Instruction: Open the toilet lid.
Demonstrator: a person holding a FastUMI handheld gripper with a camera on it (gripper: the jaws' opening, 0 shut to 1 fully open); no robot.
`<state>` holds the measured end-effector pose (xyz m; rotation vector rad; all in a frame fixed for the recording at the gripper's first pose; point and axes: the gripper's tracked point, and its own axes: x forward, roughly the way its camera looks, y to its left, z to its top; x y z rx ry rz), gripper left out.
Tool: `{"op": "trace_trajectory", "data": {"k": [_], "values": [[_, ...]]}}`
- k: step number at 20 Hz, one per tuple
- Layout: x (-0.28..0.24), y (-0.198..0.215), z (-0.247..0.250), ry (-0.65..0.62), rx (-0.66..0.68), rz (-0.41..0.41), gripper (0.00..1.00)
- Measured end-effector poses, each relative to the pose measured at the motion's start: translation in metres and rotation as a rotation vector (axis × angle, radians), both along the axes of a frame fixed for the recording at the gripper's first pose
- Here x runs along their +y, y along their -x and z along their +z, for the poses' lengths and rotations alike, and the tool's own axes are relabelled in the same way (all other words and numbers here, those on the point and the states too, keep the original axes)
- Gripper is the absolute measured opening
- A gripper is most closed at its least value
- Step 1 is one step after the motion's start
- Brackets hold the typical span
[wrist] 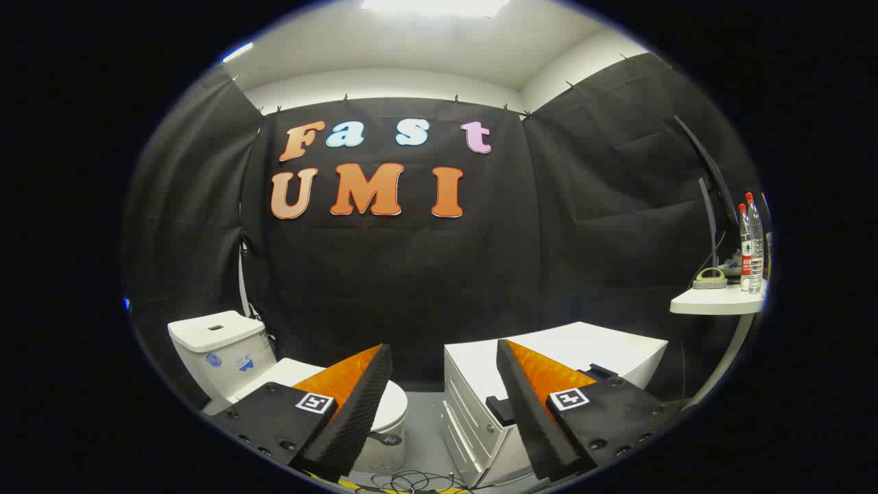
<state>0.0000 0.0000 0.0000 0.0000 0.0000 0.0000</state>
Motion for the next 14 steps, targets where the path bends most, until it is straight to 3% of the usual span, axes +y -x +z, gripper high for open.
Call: {"op": "trace_trajectory", "data": {"k": [14], "values": [[0.0032,0.0020,0.0035,0.023,-0.008,0.007,0.98]]}}
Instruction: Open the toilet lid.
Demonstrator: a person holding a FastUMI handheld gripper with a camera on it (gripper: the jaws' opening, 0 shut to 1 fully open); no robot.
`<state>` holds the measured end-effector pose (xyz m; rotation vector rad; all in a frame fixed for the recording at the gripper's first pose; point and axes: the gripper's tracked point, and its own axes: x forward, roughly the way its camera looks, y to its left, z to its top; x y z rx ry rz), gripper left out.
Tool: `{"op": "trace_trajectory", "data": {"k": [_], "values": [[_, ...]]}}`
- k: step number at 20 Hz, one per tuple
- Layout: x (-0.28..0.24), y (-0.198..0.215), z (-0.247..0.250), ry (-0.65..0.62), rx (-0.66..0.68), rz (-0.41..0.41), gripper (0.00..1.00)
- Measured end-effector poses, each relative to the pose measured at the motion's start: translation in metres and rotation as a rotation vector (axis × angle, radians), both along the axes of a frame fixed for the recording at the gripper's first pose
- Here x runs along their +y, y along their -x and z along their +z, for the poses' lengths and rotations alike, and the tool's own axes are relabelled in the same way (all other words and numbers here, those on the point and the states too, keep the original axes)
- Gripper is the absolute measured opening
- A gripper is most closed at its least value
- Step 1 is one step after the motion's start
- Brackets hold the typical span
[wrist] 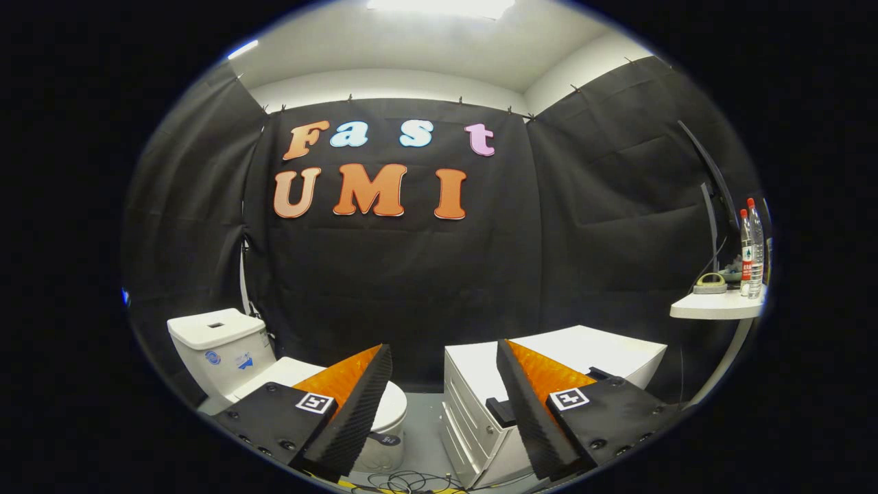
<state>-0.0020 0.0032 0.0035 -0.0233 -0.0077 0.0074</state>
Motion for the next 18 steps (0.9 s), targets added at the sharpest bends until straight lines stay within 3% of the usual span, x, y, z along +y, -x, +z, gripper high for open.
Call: {"op": "trace_trajectory", "data": {"k": [18], "values": [[0.0014,0.0019,-0.0001,0.007,0.004,0.002,0.98]]}}
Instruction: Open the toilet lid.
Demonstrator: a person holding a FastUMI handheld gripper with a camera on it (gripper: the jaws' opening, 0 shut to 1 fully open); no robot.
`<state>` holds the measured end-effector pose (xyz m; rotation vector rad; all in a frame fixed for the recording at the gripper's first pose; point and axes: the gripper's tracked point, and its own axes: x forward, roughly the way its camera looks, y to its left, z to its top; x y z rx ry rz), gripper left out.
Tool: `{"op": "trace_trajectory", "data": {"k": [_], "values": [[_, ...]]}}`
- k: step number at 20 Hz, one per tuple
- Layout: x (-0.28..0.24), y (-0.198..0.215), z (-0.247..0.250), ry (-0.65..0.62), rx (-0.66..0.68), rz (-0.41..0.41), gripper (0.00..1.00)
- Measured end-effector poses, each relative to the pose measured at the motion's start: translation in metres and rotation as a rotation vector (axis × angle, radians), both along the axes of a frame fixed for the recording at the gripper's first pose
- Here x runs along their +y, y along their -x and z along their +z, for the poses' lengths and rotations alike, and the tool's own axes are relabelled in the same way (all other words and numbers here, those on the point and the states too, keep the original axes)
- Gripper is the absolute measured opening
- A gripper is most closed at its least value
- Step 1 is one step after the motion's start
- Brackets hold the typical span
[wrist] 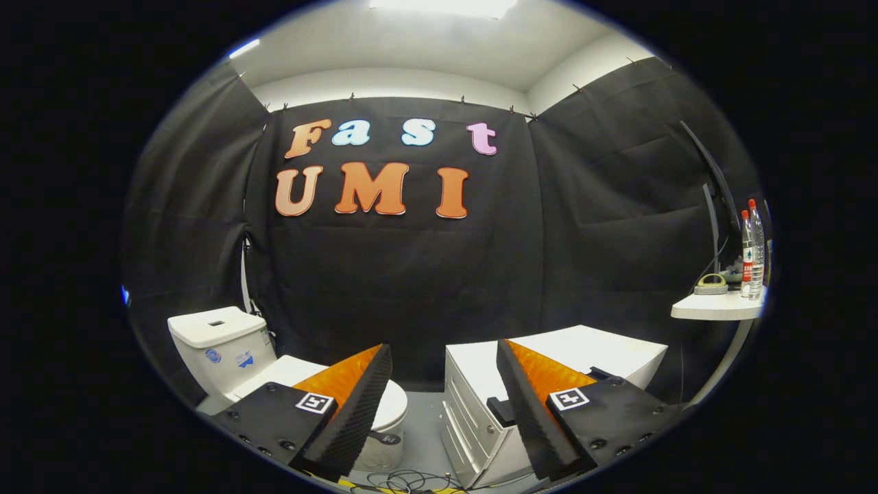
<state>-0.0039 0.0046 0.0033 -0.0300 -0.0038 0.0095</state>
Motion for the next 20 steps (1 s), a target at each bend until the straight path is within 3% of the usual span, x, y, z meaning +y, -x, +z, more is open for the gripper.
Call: {"op": "trace_trajectory", "data": {"k": [6,11,13,16,20], "values": [[0.006,-0.004,0.026,0.013,-0.059,-0.041,0.98],[0.080,-0.043,0.009,-0.082,-0.049,0.026,0.99],[0.095,-0.063,0.004,-0.147,-0.068,0.007,0.99],[0.113,-0.087,-0.020,-0.274,-0.067,-0.015,0.99],[0.106,-0.109,-0.090,-0.439,0.011,-0.071,0.98]]}}
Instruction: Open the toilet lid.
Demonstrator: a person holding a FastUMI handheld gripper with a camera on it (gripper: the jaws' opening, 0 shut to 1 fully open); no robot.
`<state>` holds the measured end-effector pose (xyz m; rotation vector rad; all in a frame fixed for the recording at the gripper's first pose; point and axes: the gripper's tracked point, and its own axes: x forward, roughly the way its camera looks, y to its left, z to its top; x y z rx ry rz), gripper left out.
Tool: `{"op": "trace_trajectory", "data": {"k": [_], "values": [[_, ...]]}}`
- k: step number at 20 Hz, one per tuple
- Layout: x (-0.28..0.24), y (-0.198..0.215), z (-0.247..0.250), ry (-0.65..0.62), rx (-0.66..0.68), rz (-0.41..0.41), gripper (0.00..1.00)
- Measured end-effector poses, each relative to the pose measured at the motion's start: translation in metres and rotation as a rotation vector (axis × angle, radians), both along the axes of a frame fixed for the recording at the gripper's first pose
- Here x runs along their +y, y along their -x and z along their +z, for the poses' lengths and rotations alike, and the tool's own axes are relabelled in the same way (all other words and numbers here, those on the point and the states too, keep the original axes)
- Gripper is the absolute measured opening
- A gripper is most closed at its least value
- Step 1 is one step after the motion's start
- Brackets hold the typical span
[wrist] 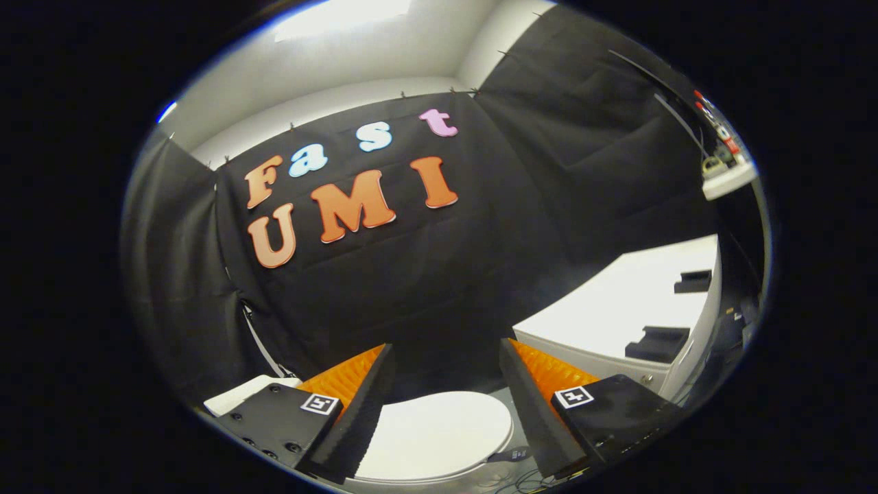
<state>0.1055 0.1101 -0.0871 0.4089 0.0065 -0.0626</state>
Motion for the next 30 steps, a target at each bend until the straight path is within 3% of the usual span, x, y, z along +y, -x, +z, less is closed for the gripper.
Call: {"op": "trace_trajectory", "data": {"k": [4,8,12,14,23,27,30], "values": [[-0.022,-0.002,-0.094,-0.151,0.137,-0.050,0.99],[-0.030,0.007,-0.190,-0.163,0.310,-0.064,0.99],[-0.024,0.019,-0.249,-0.354,0.475,-0.077,0.99],[-0.017,0.032,-0.267,-0.402,0.562,-0.052,0.99],[-0.003,-0.007,-0.293,-0.559,0.506,-0.058,0.97],[-0.006,-0.014,-0.301,-0.597,0.481,-0.061,0.86],[-0.007,-0.015,-0.305,-0.624,0.478,-0.043,0.72]]}}
